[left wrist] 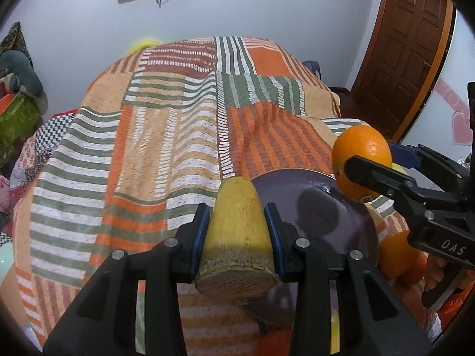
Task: Organize fruits
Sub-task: 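Carry the zucchini onto the purple plate with the left tool while the right tool sets the orange there, then open both tools and lift them away from the plate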
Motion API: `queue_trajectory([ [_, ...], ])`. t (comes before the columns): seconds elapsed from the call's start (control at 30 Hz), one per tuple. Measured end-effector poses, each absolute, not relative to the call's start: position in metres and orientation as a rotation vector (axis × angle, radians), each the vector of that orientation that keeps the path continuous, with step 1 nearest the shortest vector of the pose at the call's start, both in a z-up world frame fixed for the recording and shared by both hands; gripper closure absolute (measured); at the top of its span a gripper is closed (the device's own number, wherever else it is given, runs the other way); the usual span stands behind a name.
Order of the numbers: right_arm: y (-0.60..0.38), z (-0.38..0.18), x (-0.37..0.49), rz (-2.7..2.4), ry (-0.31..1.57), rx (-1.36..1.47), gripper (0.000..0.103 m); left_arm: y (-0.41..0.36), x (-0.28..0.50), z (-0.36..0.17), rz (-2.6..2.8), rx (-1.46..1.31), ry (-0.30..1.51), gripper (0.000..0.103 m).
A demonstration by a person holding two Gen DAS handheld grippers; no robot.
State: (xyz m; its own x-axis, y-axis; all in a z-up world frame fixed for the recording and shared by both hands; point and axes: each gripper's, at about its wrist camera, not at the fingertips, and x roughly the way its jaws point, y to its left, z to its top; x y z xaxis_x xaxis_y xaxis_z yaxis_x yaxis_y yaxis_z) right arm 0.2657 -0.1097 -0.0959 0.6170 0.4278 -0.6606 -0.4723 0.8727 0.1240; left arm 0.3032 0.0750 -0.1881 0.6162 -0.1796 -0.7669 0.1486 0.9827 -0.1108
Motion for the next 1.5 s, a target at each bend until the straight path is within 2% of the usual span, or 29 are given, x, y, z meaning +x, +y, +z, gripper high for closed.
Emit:
queue_trajectory([
  [0.83, -0.092, -0.139, 0.299, 0.543, 1.001, -0.143, 0.045, 0.058, 0.313, -0.222, -0.267, 0.014, 0.972, 0.066],
  [1.17, -0.104, -0.097, 0.279, 0.522, 0.858, -0.168, 0.044, 0.078, 0.291, -0.181, -0.21, -0.041, 0.914, 0.065],
  [1.3, -0.115, -0.08, 0.261, 0.515, 0.805, -0.164, 0.041, 0.08, 0.271, -0.165, -0.197, -0.038, 0.892, 0.063],
  [1.5, -0.139, -0.06, 0.23, 0.49, 0.747, -0.155, 0.038, 0.074, 0.233, -0.147, -0.179, -0.029, 0.866, 0.052],
])
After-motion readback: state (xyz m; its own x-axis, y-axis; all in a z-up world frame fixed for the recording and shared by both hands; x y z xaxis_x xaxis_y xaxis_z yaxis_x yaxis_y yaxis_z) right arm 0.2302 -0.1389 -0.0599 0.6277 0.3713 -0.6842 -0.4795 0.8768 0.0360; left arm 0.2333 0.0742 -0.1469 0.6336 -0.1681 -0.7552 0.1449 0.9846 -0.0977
